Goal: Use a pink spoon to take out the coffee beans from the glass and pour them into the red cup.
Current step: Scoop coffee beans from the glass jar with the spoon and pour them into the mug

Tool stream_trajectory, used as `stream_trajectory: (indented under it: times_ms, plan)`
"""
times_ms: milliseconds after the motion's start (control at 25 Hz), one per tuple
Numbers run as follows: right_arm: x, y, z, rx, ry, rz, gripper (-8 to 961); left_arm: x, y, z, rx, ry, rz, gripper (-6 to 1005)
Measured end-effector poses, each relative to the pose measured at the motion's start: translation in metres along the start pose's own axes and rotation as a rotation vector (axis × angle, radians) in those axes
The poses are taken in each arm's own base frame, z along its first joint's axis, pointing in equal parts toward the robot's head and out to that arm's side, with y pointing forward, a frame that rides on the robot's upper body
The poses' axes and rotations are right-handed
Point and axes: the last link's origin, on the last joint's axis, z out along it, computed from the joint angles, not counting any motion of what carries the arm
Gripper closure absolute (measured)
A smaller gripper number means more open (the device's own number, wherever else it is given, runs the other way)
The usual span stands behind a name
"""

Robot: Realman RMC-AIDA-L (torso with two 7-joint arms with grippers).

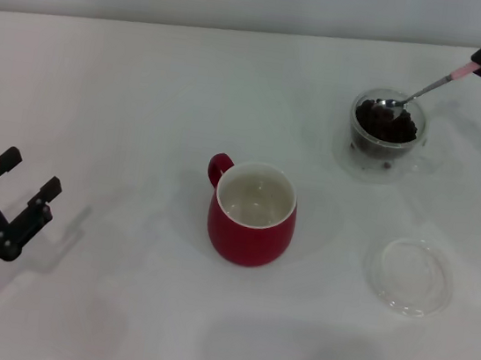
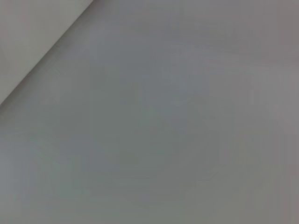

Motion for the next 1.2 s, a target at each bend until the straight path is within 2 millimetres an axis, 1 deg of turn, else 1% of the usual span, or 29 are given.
stream_trajectory:
  times_ms: [360, 600, 840, 1200]
  plan:
    - [0.02, 0.005, -0.001, -0.063, 0.065, 0.002, 808, 0.001, 0.0, 0.002, -0.003, 0.003, 0.002, 406]
    - [0.037, 0.014, 0.003, -0.119, 0.12, -0.018, 808, 0.001, 0.0, 0.002, -0.008, 0.002, 0.003, 406]
    - [0.056, 0.019, 0.011, -0.139, 0.191, -0.037, 808, 0.001, 0.0, 0.002, -0.007, 0.0, 0.003, 407]
    - [0.084, 0.031, 0.031, -0.179, 0.302, -0.06, 808, -0.001, 0.0, 0.0, -0.004, -0.006, 0.001, 407]
